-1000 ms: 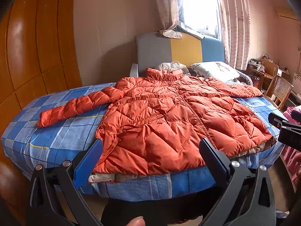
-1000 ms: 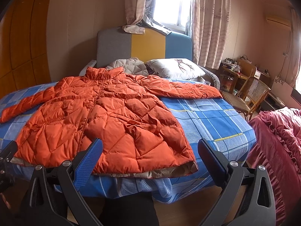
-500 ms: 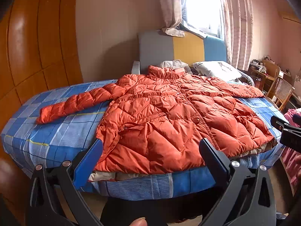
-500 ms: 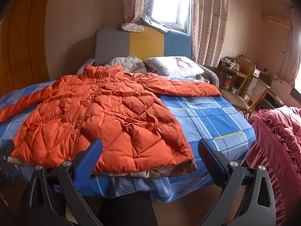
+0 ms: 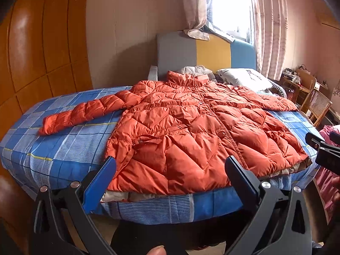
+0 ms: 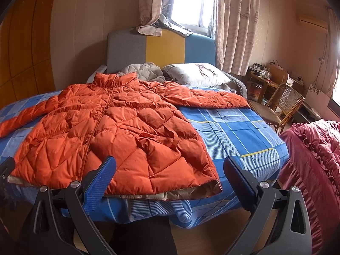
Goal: Fold large clothes
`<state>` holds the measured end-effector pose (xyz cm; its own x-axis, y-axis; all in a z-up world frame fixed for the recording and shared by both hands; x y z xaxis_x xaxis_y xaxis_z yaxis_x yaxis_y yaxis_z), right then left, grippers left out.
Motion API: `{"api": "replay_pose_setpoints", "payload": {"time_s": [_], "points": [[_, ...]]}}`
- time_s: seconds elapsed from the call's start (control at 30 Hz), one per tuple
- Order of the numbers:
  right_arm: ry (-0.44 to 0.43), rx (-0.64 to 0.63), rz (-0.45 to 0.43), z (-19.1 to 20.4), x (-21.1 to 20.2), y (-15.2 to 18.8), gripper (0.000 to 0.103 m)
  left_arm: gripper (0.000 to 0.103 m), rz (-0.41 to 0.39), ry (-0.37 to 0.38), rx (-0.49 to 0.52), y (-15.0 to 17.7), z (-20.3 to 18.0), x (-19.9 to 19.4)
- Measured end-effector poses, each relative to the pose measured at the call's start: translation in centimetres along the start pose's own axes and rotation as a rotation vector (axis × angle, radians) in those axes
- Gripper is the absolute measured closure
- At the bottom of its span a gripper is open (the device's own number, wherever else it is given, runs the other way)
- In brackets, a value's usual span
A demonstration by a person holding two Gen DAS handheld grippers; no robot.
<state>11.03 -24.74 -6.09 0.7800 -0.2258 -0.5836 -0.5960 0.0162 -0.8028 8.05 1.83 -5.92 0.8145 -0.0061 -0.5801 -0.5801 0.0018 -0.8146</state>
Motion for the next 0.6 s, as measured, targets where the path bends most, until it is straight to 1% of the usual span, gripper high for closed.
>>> {"api": "replay_pose_setpoints", "payload": {"time_s": [0.6], "points": [[-0.001, -0.002, 0.000, 0.00, 0.05, 0.05, 0.003, 0.002, 0.000, 0.004, 0.002, -0.08, -0.15, 0.07]]}}
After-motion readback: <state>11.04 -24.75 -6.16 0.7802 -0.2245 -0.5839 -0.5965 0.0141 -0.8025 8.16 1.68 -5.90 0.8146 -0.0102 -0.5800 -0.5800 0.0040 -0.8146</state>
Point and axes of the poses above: each gripper's, at about its wrist camera, not at the fingertips, and x roughly the way its jaws point, z to its left, y to its underside, the point moved 8 cm from there along x, roughly the way its jaws point, and after that the axes turned 1 degree about z, right-handed, at the moved point
